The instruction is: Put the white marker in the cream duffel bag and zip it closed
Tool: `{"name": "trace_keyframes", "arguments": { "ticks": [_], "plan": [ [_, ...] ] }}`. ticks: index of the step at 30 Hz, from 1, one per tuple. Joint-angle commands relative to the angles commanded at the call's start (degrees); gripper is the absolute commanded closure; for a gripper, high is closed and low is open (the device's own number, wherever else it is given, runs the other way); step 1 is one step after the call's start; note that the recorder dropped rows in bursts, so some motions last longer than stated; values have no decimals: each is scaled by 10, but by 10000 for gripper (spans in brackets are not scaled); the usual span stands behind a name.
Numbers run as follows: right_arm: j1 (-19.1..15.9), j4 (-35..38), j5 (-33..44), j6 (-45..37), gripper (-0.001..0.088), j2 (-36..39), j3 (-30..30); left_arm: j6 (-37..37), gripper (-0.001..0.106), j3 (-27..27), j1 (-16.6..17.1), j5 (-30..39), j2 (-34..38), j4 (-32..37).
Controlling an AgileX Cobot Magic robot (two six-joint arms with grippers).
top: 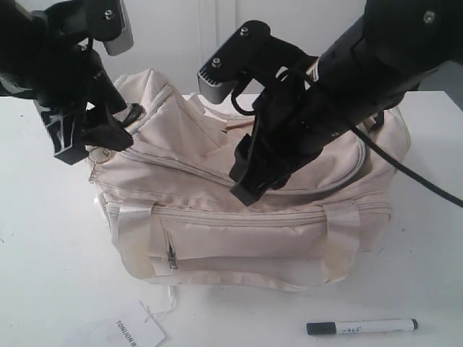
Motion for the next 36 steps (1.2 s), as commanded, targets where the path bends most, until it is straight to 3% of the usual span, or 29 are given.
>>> {"name": "trace_keyframes", "arguments": {
  "ticks": [6, 11, 14, 19, 21, 28, 32, 35, 36],
  "plan": [
    [0, -28, 30, 24, 381, 0, 0, 118, 447, 31, -1, -24, 1, -82],
    [0, -28, 27, 32, 381, 0, 0, 197, 447, 58, -28, -64, 2, -105],
    [0, -32, 27, 42, 381, 0, 0, 201, 447, 74, -45, -127, 9, -104],
    [0, -32, 28, 52, 381, 0, 0, 245, 447, 83, -72, -148, 33, -104],
    [0, -32, 29, 52, 381, 0, 0, 246, 447, 83, -80, -190, 44, -106],
    [0, -34, 31, 64, 381, 0, 0, 244, 447, 83, -80, -280, 51, -103],
    [0, -34, 28, 64, 381, 0, 0, 240, 451, 74, -80, -292, 51, -103],
    [0, -34, 28, 64, 381, 0, 0, 236, 521, 74, -80, -303, 51, -103],
    [0, -34, 28, 64, 381, 0, 0, 236, 588, 74, -80, -303, 51, -103]
  ]
}}
